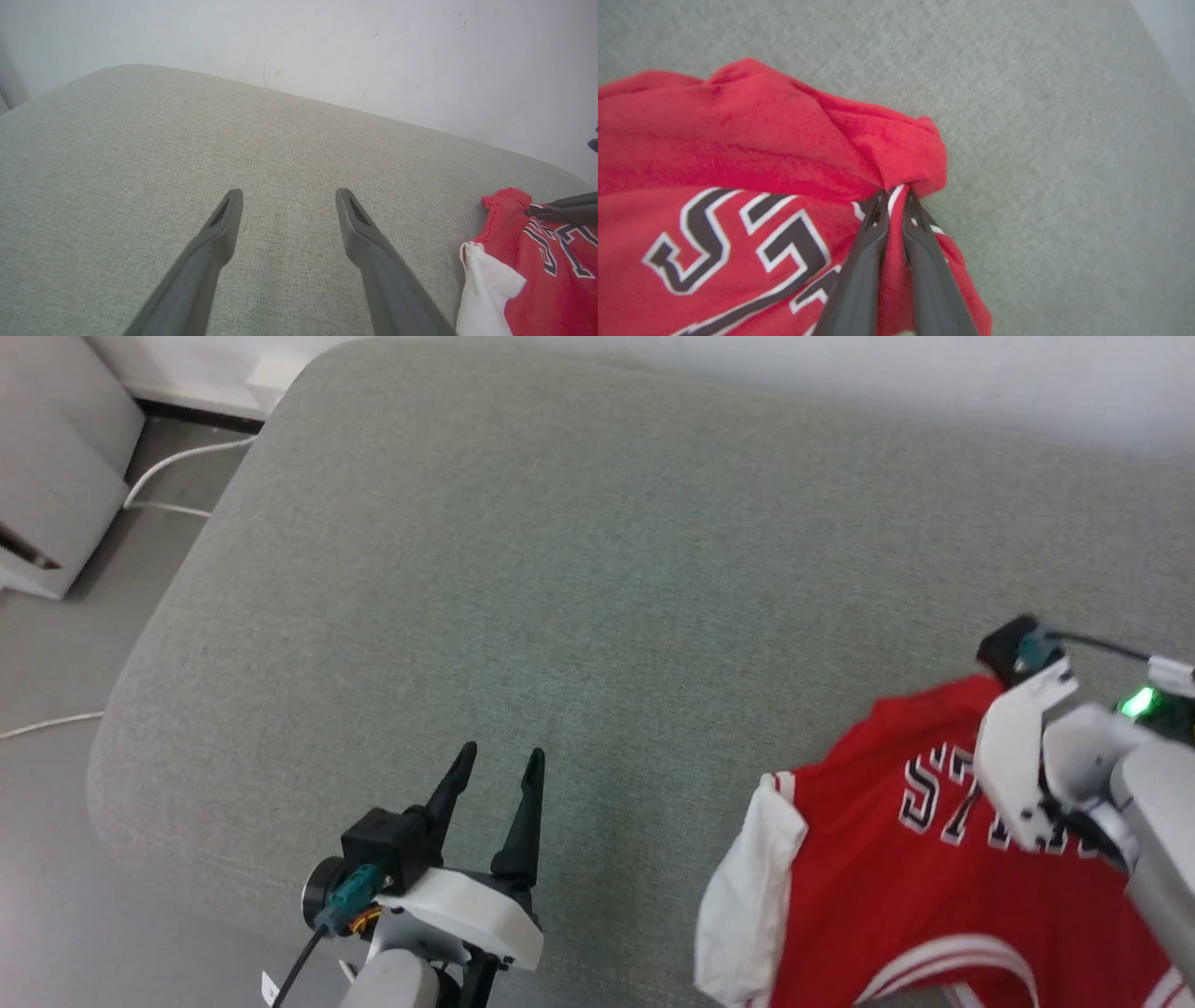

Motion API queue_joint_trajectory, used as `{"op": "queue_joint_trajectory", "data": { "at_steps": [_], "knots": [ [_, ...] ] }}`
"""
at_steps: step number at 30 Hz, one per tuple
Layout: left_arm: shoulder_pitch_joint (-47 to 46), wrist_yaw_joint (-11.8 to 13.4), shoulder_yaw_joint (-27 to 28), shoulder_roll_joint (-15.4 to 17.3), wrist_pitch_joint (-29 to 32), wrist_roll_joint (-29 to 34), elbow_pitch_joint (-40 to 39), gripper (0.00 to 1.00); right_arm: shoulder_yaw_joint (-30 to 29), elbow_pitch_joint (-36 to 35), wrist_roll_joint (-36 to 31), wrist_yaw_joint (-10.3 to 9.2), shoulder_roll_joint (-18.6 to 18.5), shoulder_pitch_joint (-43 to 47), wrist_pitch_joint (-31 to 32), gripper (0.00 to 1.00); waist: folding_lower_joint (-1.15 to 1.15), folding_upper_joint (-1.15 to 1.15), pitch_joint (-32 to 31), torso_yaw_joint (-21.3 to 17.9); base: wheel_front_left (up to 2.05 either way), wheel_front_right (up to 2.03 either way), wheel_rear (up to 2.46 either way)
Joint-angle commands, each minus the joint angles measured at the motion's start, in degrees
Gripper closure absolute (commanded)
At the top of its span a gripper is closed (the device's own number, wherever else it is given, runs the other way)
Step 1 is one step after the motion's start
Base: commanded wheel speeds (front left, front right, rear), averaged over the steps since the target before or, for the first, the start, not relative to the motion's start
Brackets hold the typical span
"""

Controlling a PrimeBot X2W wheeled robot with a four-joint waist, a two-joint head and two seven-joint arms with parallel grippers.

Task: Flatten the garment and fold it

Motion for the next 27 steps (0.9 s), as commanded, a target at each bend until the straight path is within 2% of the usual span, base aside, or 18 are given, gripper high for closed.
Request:
{"op": "queue_joint_trajectory", "data": {
  "at_steps": [1,9,14,15,16,20,24,27],
  "knots": [
    [-1.17,0.52,-0.20,-0.21,-0.27,-0.33,-0.09,0.00,-0.76,2.04,-1.49,-0.15,-0.18,-3.23,-2.92,1.00,-0.01,0.00,1.01,1.14,0.00,0.00,0.00],
    [-2.02,1.11,-1.86,-0.22,-0.27,-0.52,-0.65,0.00,-2.72,11.03,-6.54,-0.15,1.73,-14.73,-11.57,1.00,-0.01,0.00,1.01,2.39,0.00,0.00,0.00],
    [-2.46,1.51,-2.67,-0.22,-0.27,-1.05,-1.00,0.00,-4.67,19.47,-8.98,-0.15,3.51,-18.38,-15.51,1.00,-0.01,0.00,1.39,3.05,0.00,0.00,0.00],
    [-2.50,1.59,-2.77,-0.22,-0.27,-1.09,-1.05,0.00,-4.26,21.24,-9.52,-0.15,3.79,-18.44,-15.81,0.62,-0.01,0.00,1.38,3.06,0.00,0.00,0.00],
    [-2.51,1.64,-2.84,-0.22,-0.27,-1.10,-1.07,0.00,-3.66,22.77,-9.99,-0.15,3.98,-18.45,-16.27,0.00,-0.01,0.00,1.35,3.00,0.00,0.00,0.00],
    [-2.17,1.60,-2.68,-0.22,-0.27,-0.91,-1.20,0.00,-3.66,27.00,-9.45,-0.15,5.61,-18.45,-20.61,0.00,-0.01,0.00,0.48,1.54,0.00,0.00,0.00],
    [-1.86,1.36,-2.45,-0.22,-0.27,-0.54,-1.32,0.00,-3.37,28.15,-8.73,-0.15,6.45,-18.17,-25.06,0.00,-0.01,0.00,-0.69,-0.43,0.00,0.00,0.00],
    [-1.48,1.08,-1.93,-0.22,-0.27,-0.60,-2.14,0.00,-4.02,27.12,-7.67,-0.15,7.03,-17.64,-31.89,0.00,-0.01,0.00,-2.22,-3.13,0.00,0.00,0.00]
  ]
}}
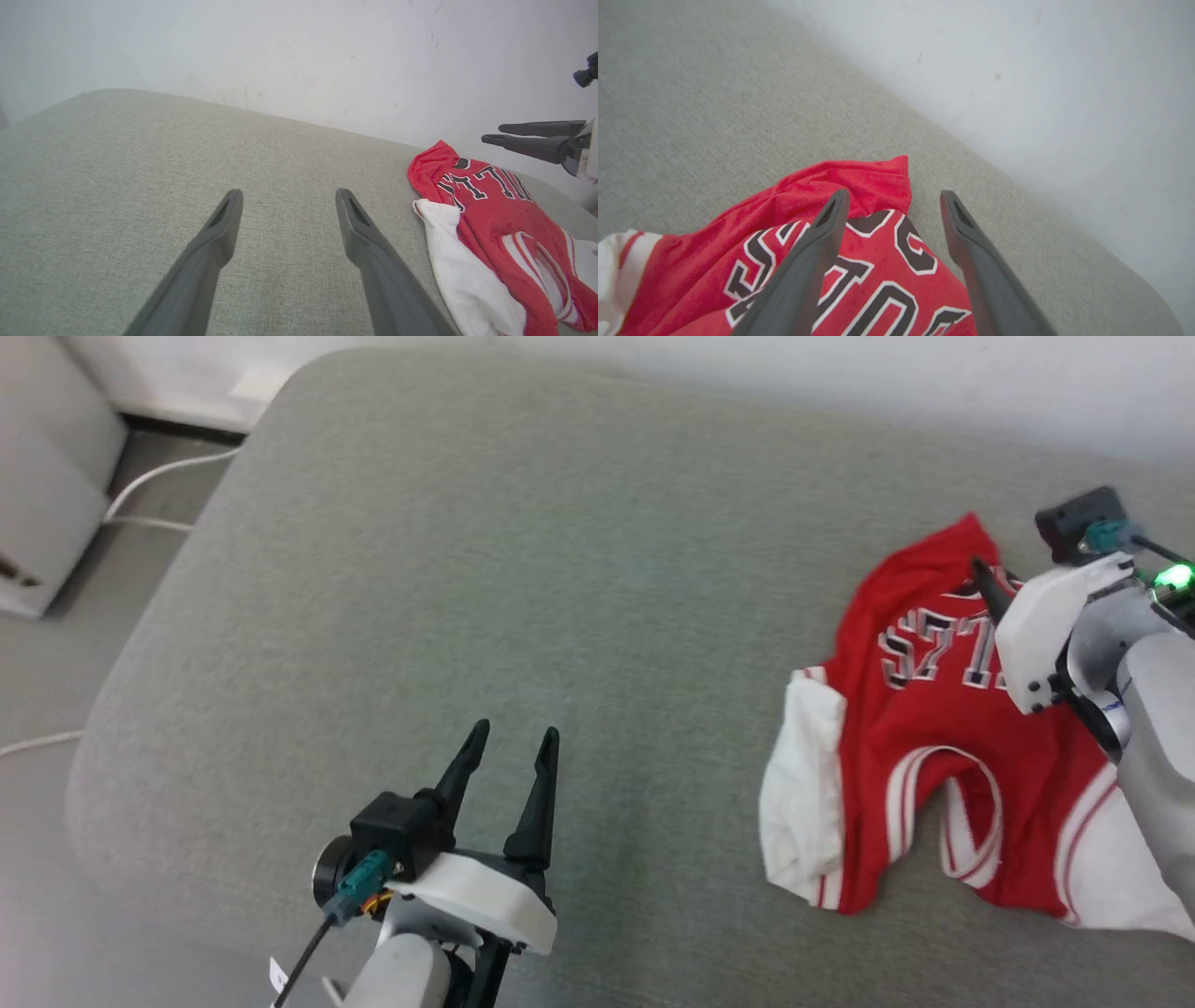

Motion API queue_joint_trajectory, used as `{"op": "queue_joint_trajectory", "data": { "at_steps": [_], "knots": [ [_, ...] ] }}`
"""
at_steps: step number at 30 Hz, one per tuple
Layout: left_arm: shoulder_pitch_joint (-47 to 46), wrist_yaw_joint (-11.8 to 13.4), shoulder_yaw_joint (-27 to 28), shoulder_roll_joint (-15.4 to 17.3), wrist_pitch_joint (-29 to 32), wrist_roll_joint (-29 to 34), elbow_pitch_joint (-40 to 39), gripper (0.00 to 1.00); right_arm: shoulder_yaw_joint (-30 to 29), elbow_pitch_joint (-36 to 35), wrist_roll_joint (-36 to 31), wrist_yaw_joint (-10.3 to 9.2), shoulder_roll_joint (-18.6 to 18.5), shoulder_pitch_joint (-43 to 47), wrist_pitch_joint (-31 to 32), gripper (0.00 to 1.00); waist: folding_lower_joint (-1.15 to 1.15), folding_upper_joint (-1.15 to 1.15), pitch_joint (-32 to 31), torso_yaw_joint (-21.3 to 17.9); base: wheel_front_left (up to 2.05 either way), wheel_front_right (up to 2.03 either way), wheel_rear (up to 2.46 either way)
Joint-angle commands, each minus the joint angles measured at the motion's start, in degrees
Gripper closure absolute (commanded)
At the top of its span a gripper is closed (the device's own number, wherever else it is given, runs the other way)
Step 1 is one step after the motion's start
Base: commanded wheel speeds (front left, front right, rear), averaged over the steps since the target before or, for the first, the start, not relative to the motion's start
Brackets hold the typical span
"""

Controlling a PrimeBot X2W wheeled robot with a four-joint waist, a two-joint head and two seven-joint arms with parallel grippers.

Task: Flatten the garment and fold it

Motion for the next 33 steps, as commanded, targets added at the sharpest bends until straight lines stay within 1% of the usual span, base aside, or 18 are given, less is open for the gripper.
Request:
{"op": "queue_joint_trajectory", "data": {
  "at_steps": [1,5,7,11,16,20,23,25,27,30,33],
  "knots": [
    [0.20,-0.15,0.14,-0.14,-0.27,0.07,-0.50,0.00,-0.68,-0.91,0.86,-0.13,0.26,0.75,-2.70,0.00,0.00,0.00,-2.32,-3.39,0.00,0.00,0.00],
    [1.01,-0.67,0.22,-0.14,-0.27,0.27,-0.38,0.00,-2.72,-4.76,3.22,-0.13,0.16,3.75,-12.10,0.00,0.00,0.00,-4.28,-7.48,0.00,0.00,0.00],
    [1.22,-0.75,0.44,-0.14,-0.27,0.15,-0.65,0.00,-3.53,-7.09,1.87,-0.13,-0.84,5.66,-15.73,0.00,0.00,0.00,-4.89,-9.54,0.00,0.00,0.00],
    [1.88,-1.15,0.89,-0.14,-0.27,0.28,-1.45,0.00,-8.08,-13.23,2.40,-0.13,-0.05,11.83,-18.95,0.00,0.00,0.00,-6.11,-12.99,0.00,0.00,0.00],
    [2.78,-1.97,0.06,0.30,-0.12,0.55,-0.03,0.00,-14.68,-24.83,2.63,-0.13,2.97,23.74,-20.02,0.00,0.00,0.00,-7.17,-16.40,0.00,0.00,0.00],
    [2.71,-3.02,-2.13,1.33,2.69,0.61,0.78,0.00,-19.61,-33.69,1.72,-0.13,7.84,34.19,-20.22,0.00,0.00,0.00,-7.43,-18.61,0.00,0.00,0.00],
    [2.16,-4.01,-5.07,2.64,6.57,0.67,0.89,0.00,-24.07,-38.20,1.30,-0.13,12.42,40.41,-20.25,0.00,0.00,0.00,-7.39,-19.94,0.00,0.00,0.00],
    [1.64,-4.49,-7.43,3.68,9.79,0.60,0.75,0.00,-25.99,-40.49,0.85,-0.13,14.82,43.24,-19.77,0.00,0.00,0.00,-7.17,-20.91,0.00,0.00,0.00],
    [1.08,-4.79,-9.68,4.70,12.90,0.29,0.30,0.00,-27.04,-42.34,0.23,-0.13,16.14,44.95,-18.89,0.00,0.00,0.00,-6.83,-21.89,0.00,0.00,0.00],
    [0.19,-4.99,-12.55,5.90,16.73,-0.35,-0.27,0.00,-28.01,-44.41,0.04,-0.13,17.29,46.12,-17.36,0.00,0.00,0.00,-6.14,-23.05,0.00,0.00,0.00],
    [-0.93,-5.05,-14.23,6.98,18.61,-0.04,-0.09,0.00,-28.57,-45.75,-0.14,-0.13,17.79,46.41,-16.14,0.00,0.00,0.00,-5.25,-24.14,0.00,0.00,0.00]
  ]
}}
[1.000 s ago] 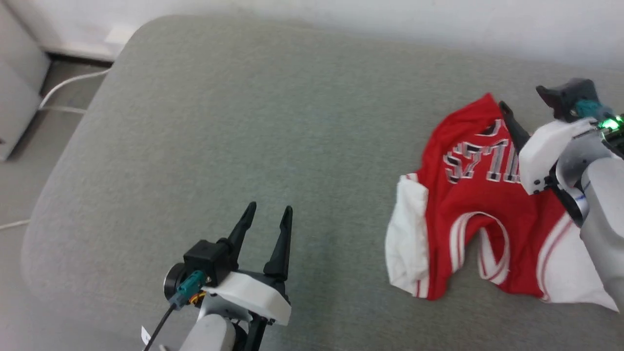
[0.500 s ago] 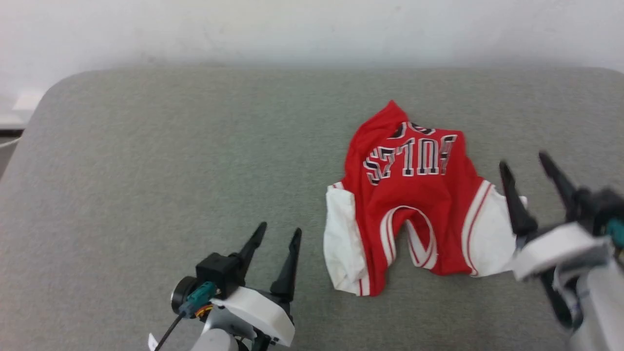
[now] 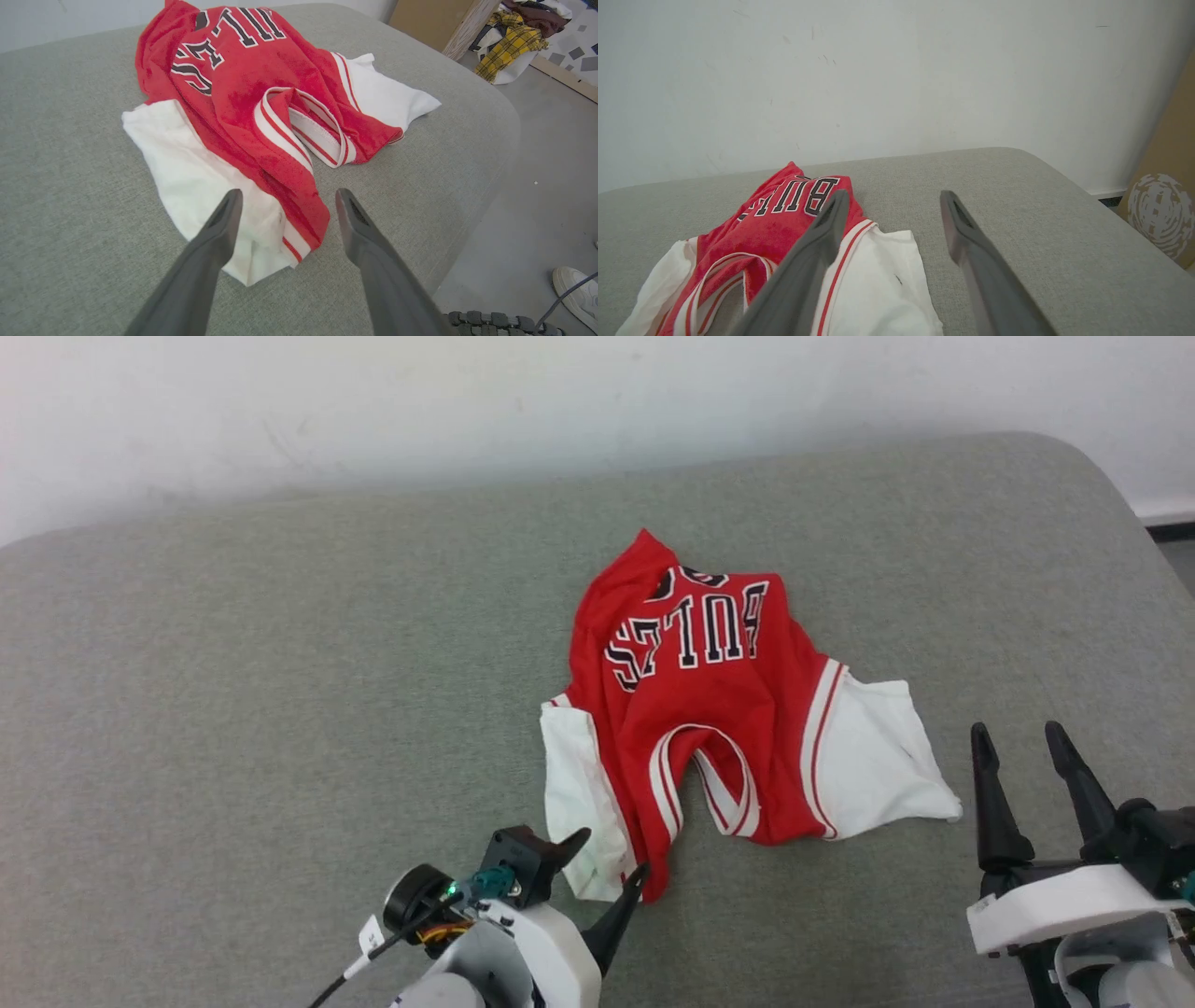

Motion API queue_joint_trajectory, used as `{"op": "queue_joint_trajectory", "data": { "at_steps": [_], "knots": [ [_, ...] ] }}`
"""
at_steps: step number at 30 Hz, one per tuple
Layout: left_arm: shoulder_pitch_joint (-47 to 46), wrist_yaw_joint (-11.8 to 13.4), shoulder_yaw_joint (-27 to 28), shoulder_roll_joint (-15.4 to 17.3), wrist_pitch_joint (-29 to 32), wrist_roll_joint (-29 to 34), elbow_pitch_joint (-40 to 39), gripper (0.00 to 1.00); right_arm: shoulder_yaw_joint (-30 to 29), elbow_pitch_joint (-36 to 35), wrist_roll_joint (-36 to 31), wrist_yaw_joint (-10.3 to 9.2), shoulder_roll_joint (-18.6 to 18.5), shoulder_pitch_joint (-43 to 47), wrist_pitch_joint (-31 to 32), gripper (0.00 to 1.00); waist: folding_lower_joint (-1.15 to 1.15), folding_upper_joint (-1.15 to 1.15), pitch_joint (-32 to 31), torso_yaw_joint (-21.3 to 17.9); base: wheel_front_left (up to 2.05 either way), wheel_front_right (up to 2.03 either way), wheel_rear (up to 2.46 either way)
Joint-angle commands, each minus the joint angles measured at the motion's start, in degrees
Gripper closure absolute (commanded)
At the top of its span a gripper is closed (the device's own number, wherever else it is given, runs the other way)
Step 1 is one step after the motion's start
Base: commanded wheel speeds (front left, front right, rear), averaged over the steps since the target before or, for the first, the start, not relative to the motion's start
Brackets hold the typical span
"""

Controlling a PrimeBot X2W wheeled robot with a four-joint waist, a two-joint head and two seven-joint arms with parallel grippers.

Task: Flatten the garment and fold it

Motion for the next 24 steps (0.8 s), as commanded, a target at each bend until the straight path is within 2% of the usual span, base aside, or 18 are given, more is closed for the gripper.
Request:
{"op": "queue_joint_trajectory", "data": {
  "at_steps": [1,11,16,17,18,24],
  "knots": [
    [-1.18,-0.33,-0.21,0.61,0.48,0.19,0.30,0.00,-0.24,-0.65,-0.44,-0.11,0.38,0.44,0.49,0.00,0.00,0.00,1.35,-1.47,0.00,0.00,0.00],
    [-4.98,2.68,-0.72,0.63,0.76,3.01,6.86,0.00,-2.09,-1.31,-0.96,-0.11,1.35,-0.06,1.75,0.00,0.00,0.00,4.14,-3.72,0.00,0.00,0.00],
    [-6.12,3.07,-0.82,0.39,1.21,2.88,10.52,0.00,-2.88,-0.79,0.40,-0.11,1.77,-0.37,1.38,0.00,0.00,0.00,4.51,-3.67,0.00,0.00,0.00],
    [-6.28,3.04,-0.90,0.38,1.32,2.82,11.18,0.78,-2.89,-0.68,0.36,-0.11,1.82,-0.41,1.32,0.00,0.00,0.00,4.51,-3.59,0.00,0.00,0.00],
    [-6.35,2.96,-0.85,0.28,1.02,2.58,11.53,1.00,-2.93,-0.57,0.35,-0.11,1.85,-0.45,1.27,0.00,0.00,0.00,4.46,-3.46,0.00,0.00,0.00],
    [-5.90,3.75,1.06,-0.70,-3.61,0.47,10.18,1.00,-3.72,-0.22,0.14,-0.11,1.95,-0.05,1.51,0.00,0.00,0.00,3.24,-1.34,0.00,0.00,0.00]
  ]
}}
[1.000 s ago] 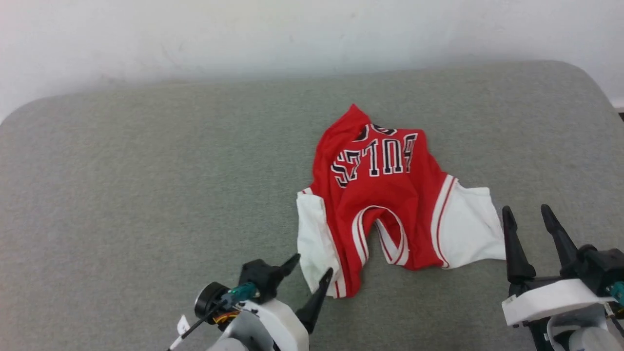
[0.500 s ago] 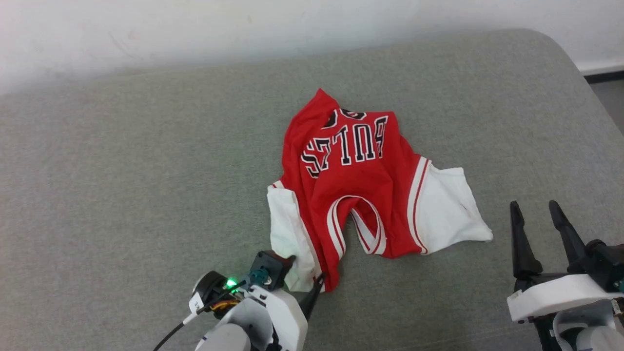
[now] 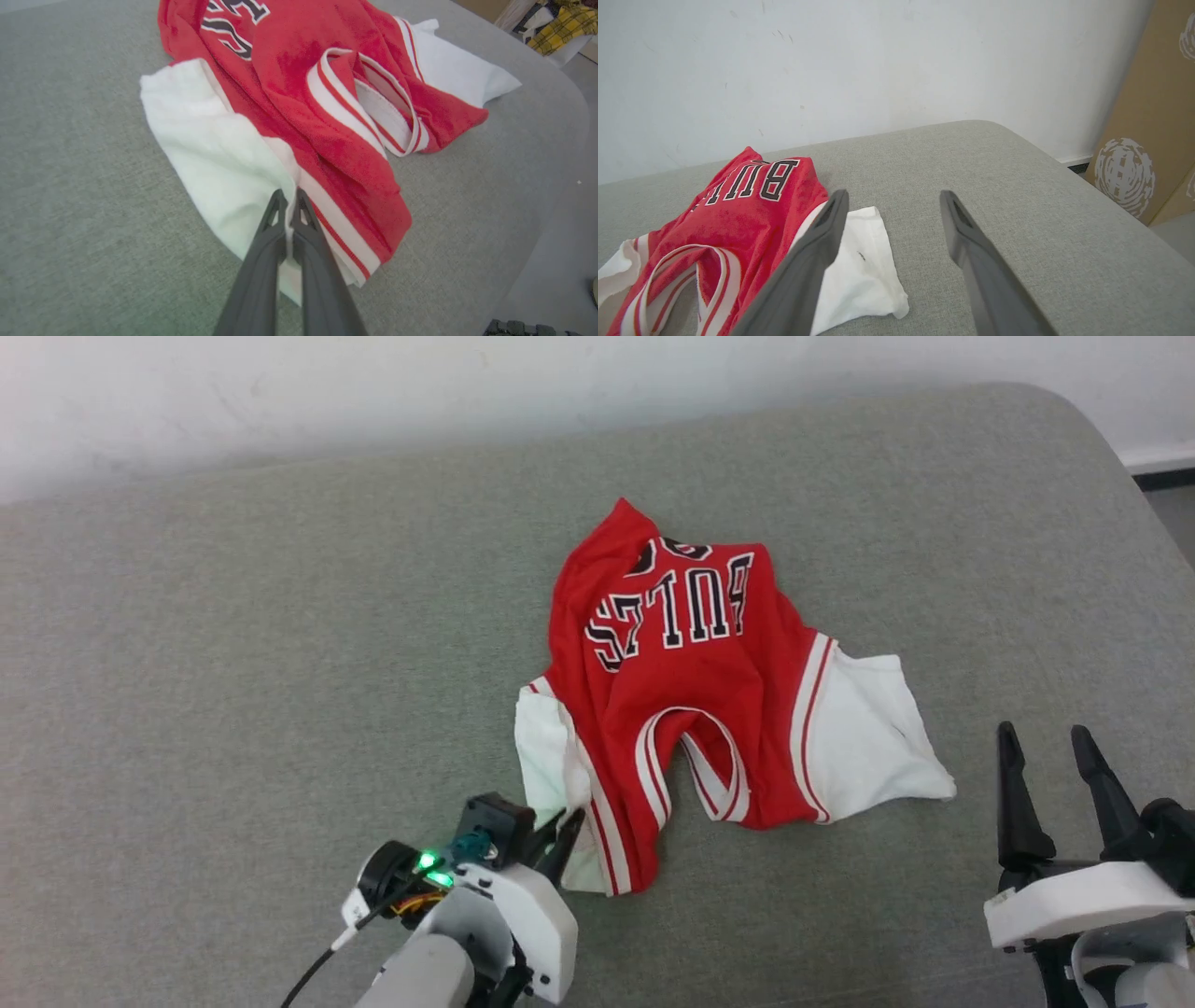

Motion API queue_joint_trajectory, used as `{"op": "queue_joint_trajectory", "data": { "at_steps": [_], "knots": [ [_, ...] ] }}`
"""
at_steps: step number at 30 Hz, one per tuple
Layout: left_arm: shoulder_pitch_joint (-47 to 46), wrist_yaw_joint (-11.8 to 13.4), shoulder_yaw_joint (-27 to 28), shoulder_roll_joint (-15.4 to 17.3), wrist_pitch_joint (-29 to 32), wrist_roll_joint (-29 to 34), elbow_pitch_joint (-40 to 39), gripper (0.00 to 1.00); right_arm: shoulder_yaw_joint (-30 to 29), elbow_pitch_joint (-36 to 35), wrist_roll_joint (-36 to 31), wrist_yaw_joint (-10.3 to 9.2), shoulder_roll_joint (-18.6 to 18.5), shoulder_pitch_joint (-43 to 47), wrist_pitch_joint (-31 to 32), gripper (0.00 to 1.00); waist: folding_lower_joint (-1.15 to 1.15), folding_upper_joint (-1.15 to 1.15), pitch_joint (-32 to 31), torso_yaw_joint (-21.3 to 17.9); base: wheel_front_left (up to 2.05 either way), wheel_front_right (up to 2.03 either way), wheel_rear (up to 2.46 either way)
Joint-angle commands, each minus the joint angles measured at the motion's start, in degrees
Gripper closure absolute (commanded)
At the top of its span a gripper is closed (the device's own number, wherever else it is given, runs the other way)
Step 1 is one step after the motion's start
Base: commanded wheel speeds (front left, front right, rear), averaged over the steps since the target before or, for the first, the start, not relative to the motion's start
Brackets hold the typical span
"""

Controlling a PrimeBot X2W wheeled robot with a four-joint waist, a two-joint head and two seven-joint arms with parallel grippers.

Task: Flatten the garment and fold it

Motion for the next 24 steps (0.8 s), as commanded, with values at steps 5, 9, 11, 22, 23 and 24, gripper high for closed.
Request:
{"op": "queue_joint_trajectory", "data": {
  "at_steps": [5,9,11,22,23,24],
  "knots": [
    [2.60,2.71,5.10,-0.85,-4.82,-4.72,-4.66,1.00,0.31,0.45,-0.62,-0.11,0.23,1.03,0.94,0.00,0.00,0.00,-2.47,3.60,0.00,0.00,0.00],
    [5.44,5.48,9.94,-0.45,-6.40,-8.37,-6.96,1.00,1.03,1.13,-1.45,-0.11,0.23,2.27,3.31,0.00,0.00,0.00,-3.44,5.93,0.00,0.00,0.00],
    [6.66,6.70,12.07,-0.01,-6.50,-9.93,-6.89,1.00,2.12,1.62,-1.95,-0.11,0.20,2.81,5.15,0.00,0.00,0.00,-3.66,6.85,0.00,0.00,0.00],
    [8.13,11.11,22.35,0.37,-9.81,-17.51,1.21,1.00,2.93,2.35,-4.11,-0.11,-0.72,4.60,13.83,0.00,0.00,0.00,-3.37,8.84,0.00,0.00,0.00],
    [7.89,11.26,23.27,0.22,-10.56,-18.22,1.88,0.48,2.60,2.22,-4.25,-0.11,-0.72,4.67,14.21,0.00,0.00,0.00,-3.40,8.92,0.00,0.00,0.00],
    [7.61,11.45,24.08,0.26,-11.41,-18.59,2.38,0.00,2.22,2.03,-4.43,-0.11,-0.73,4.71,14.58,0.00,0.00,0.00,-3.46,9.00,0.00,0.00,0.00]
  ]
}}
